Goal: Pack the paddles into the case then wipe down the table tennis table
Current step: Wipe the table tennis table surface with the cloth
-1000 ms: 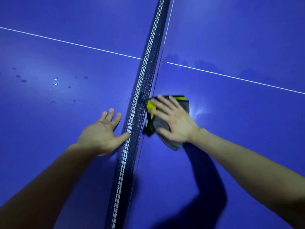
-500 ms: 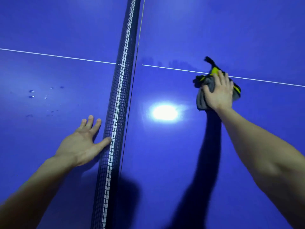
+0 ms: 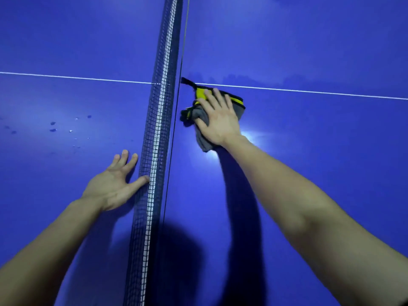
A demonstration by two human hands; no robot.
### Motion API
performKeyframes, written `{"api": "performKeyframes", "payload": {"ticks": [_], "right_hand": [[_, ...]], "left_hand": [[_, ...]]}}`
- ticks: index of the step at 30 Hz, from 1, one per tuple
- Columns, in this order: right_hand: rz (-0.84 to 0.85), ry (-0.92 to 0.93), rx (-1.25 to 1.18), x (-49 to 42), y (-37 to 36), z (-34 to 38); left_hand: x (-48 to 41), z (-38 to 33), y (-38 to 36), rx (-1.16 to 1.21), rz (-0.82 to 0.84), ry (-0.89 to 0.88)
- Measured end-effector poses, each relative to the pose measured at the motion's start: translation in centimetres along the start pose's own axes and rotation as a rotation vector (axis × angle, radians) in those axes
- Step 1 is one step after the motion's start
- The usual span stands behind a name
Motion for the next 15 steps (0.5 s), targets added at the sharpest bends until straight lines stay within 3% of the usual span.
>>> {"api": "performKeyframes", "payload": {"ticks": [5, 8, 10, 13, 15], "right_hand": [[-0.003, -0.598, 0.061, 12.1, -0.1, -19.5], [0.037, -0.888, 0.056, 14.7, 0.1, -17.7], [0.010, -0.770, 0.062, 13.2, 0.4, -9.6], [-0.012, -0.346, 0.036, 10.6, 0.7, 5.9], [0.018, -0.155, 0.000, 10.5, 1.5, 12.0]], "left_hand": [[-0.1, 0.1, -0.5, -0.005, -0.010, -0.015], [-0.1, 0.1, -0.8, -0.011, -0.017, -0.019], [-0.1, 0.2, -1.0, -0.014, -0.026, -0.024], [-0.2, 0.4, -0.9, -0.038, -0.024, -0.016], [-0.1, 0.2, -1.0, -0.029, -0.029, -0.017]]}}
Point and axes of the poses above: each hand's wrist, its own x-axis away from the middle knuckle, its own y-axis out of the back of the hand, z = x × y, the point moved 5 cm from there along -x, towards the middle knuckle, and after that the axes turned 14 degrees about x, right-handed, at the moved point
